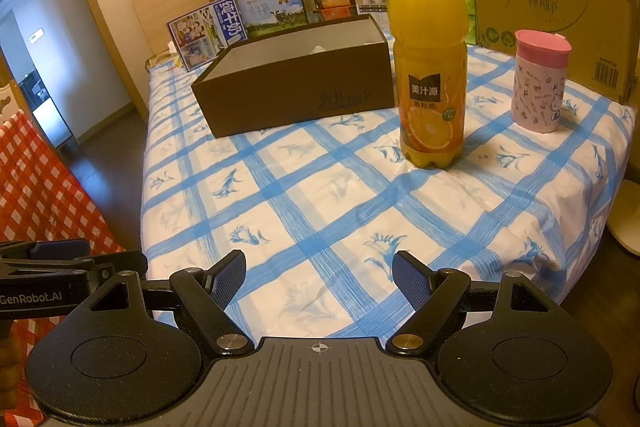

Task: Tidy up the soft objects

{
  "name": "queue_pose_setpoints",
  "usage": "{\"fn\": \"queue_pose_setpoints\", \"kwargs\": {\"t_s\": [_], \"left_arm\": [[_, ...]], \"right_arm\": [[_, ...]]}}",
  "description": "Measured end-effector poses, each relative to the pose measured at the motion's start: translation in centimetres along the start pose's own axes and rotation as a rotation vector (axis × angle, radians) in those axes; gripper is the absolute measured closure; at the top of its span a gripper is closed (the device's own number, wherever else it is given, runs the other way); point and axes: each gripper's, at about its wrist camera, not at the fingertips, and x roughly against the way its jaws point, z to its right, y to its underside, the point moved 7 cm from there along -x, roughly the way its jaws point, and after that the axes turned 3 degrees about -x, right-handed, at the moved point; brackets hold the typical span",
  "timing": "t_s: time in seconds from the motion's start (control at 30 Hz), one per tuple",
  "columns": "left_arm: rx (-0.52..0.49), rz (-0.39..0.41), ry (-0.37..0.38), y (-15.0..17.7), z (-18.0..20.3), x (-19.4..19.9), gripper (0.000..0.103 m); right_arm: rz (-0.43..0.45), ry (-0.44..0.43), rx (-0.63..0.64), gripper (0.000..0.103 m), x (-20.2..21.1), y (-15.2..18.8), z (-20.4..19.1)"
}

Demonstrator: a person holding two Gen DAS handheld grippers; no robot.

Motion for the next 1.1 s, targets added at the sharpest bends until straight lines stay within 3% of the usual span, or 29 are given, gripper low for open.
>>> {"fn": "queue_pose_setpoints", "kwargs": {"t_s": [1.1], "left_arm": [[-0.008,-0.002,0.005,0.59,0.6,-0.45,0.017]], "right_arm": [[-0.012,0.001,-0.004,0.023,-0.76,0.17,0.1]]}}
